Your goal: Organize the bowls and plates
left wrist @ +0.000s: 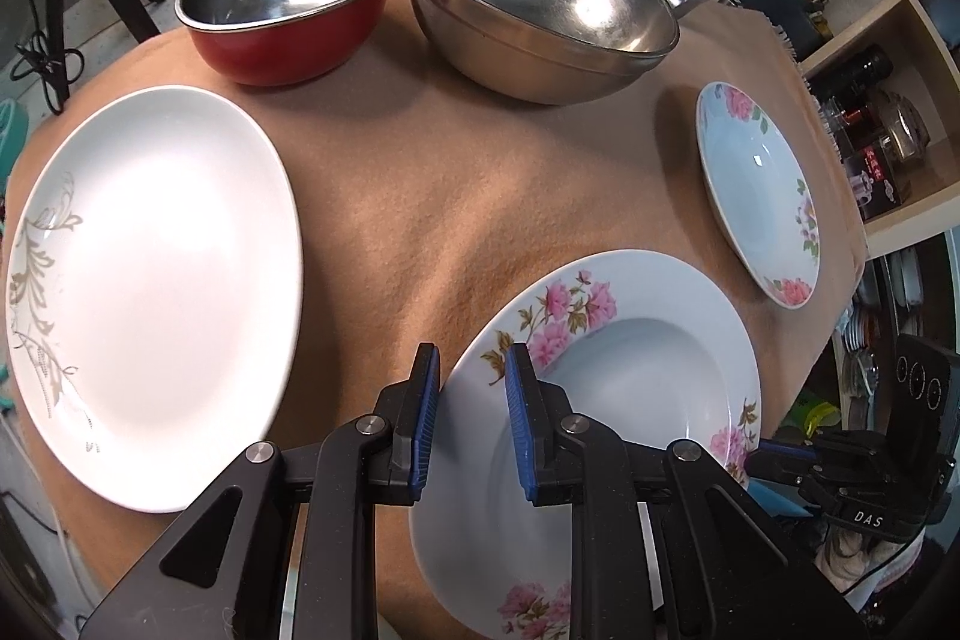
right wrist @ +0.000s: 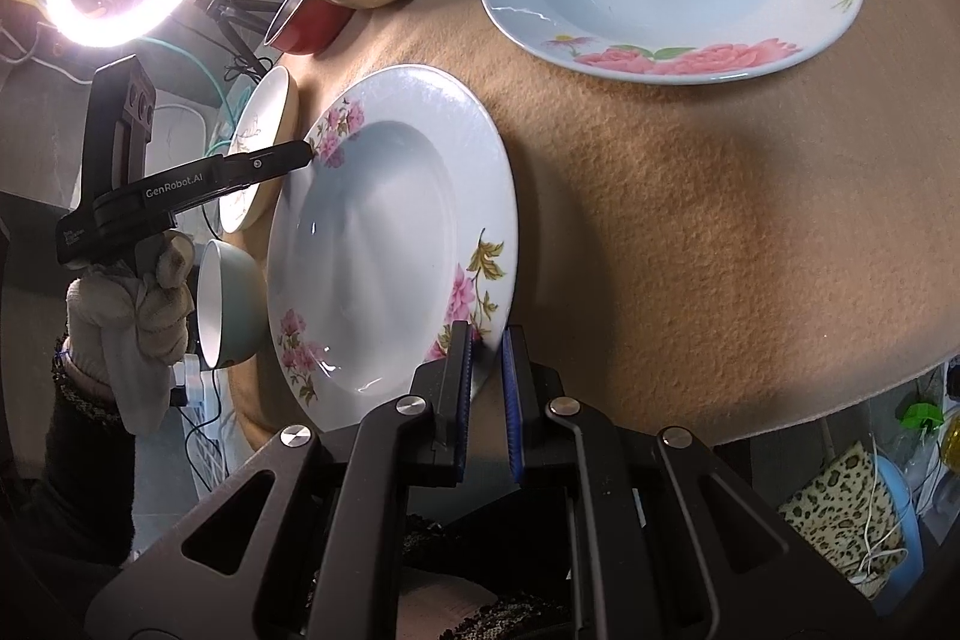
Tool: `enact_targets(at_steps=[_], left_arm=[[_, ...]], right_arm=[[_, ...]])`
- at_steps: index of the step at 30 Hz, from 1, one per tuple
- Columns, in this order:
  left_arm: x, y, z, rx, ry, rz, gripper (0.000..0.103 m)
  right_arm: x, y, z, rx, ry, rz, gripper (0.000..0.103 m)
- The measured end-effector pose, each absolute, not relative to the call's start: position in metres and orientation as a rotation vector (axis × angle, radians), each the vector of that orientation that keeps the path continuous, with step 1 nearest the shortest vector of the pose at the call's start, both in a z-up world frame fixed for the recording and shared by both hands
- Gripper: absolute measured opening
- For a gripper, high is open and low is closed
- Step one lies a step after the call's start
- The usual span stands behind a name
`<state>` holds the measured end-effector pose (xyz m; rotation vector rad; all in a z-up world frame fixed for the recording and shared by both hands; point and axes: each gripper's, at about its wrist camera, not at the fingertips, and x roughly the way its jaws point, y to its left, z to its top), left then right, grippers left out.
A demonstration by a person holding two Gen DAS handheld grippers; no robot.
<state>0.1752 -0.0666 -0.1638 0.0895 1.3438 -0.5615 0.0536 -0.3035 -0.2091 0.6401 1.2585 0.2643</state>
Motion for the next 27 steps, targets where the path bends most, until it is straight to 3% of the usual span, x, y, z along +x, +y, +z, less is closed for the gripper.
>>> enact_targets(at_steps=[18, 22, 27], left_arm=[[0.173, -0.05, -0.133, 0.034, 1.253, -0.53, 0.02], [0.169, -0.039, -0.118, -0.002, 1.213, -0.508, 0.02], [0.158, -0.028, -0.105, -0.057, 1.18, -0.489, 0.021]], right_arm=[[0.053, -0.319, -0.184, 0.572, 1.192, 0.21, 0.011], [0.055, -0.322, -0.174, 0.556, 1.16, 0.205, 0.029], [0.061, -0.331, -0.162, 0.549, 1.123, 0.193, 0.03]])
